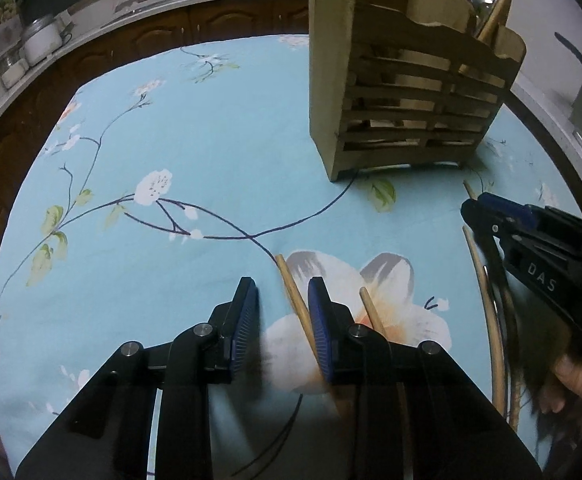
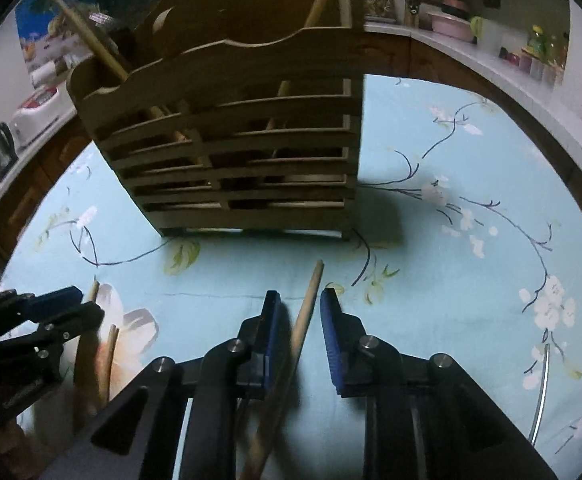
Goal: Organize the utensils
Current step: 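Close the left tool on a wooden chopstick while the right tool grasps another, then lift both wooden chopsticks and carry them above the wooden holder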
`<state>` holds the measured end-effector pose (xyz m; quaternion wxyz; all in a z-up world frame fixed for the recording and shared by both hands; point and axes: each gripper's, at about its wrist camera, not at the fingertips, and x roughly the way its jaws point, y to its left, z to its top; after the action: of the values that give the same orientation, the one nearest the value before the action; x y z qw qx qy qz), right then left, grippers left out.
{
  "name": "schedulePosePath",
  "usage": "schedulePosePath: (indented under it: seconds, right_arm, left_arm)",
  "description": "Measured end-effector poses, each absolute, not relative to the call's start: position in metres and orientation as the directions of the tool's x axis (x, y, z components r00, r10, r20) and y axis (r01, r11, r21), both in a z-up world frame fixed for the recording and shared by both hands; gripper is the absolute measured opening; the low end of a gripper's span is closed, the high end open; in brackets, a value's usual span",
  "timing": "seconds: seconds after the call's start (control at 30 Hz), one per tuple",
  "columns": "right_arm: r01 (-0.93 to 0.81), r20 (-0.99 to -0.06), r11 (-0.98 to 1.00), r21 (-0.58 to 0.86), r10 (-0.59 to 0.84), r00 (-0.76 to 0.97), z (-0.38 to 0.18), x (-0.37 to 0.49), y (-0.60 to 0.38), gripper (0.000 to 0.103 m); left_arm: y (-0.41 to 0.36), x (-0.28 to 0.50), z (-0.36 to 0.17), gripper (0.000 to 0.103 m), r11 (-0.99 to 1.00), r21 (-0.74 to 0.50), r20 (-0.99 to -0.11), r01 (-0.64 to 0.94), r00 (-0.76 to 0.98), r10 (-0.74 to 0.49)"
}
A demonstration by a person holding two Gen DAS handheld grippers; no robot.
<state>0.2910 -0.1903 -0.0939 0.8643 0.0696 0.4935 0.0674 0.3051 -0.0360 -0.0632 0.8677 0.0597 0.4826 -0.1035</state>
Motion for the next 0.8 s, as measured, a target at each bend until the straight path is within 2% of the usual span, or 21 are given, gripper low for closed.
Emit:
schedulePosePath:
  seconds: [0.1, 0.17, 0.4, 0.6, 0.8]
  right_arm:
    - [-0.040, -0.843, 0.982, 0.182, 0.177, 0.508, -0.094, 0.293, -0.191, 0.010]
    - [-0.027, -0.840, 0.976, 0.216, 0.200, 0.504, -0.095, 0.295, -0.195, 0.007]
    - [-0.014, -0.780, 0.929, 0.370, 0.319, 0.538, -0.072, 0.275, -0.213, 0.005]
    - [-0.058, -0.693, 0.900, 0.433, 0.373, 0.616, -0.025, 0.248, -0.234, 0.005]
    - [-0.095, -0.624, 0.890, 0.445, 0.385, 0.680, 0.015, 0.218, -0.243, 0.005]
  left_arm:
    - [-0.034, 0.308, -0.065, 0.013, 0.970, 0.001, -0.843, 0.242, 0.522, -0.129]
    - [-0.032, 0.311, -0.064, 0.008, 0.971, -0.008, -0.846, 0.237, 0.516, -0.133]
    - [-0.007, 0.298, -0.047, 0.004, 0.965, -0.148, -0.821, 0.216, 0.517, -0.242]
    - [0.013, 0.263, -0.002, 0.004, 0.935, -0.260, -0.740, 0.242, 0.571, -0.354]
    - [0.022, 0.226, 0.044, 0.004, 0.913, -0.301, -0.655, 0.275, 0.636, -0.408]
